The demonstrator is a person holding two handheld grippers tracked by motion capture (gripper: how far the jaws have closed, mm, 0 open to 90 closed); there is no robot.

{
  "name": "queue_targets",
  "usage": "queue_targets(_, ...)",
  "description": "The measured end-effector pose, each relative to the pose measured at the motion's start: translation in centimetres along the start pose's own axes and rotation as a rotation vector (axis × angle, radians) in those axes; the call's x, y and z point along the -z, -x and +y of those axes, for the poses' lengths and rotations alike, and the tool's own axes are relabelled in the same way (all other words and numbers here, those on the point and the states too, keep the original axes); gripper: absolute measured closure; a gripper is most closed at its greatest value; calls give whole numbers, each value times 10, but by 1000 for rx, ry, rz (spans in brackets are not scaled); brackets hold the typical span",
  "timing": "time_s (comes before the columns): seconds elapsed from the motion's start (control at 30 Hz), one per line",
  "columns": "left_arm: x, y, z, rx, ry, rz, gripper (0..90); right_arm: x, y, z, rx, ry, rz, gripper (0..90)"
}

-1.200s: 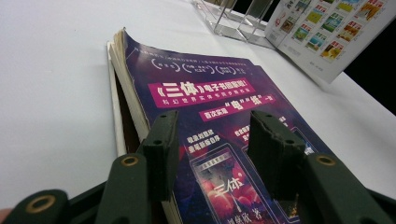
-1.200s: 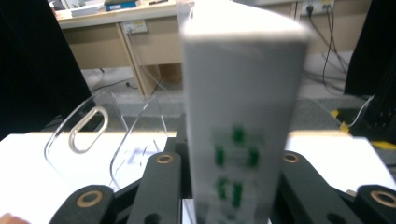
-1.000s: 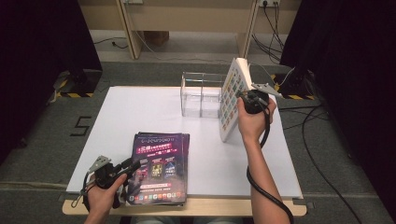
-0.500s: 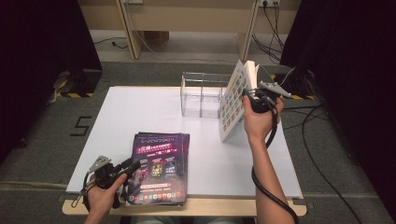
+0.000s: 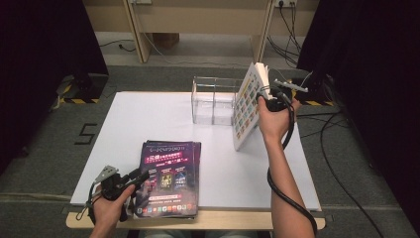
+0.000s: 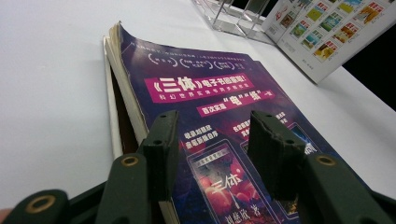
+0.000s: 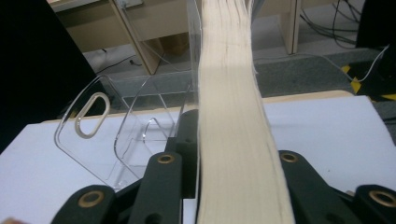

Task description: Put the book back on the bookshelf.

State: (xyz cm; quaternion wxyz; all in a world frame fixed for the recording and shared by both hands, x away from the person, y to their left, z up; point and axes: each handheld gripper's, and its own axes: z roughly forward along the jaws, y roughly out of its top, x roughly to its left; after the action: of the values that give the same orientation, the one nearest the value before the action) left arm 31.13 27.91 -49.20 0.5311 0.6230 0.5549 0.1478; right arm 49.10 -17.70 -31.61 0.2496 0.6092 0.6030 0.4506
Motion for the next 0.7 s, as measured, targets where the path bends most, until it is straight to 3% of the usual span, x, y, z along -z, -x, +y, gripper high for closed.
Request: queue_targets(0.7, 1, -1, 0, 0, 4, 1, 522, -24, -15, 31, 69, 64, -15, 746)
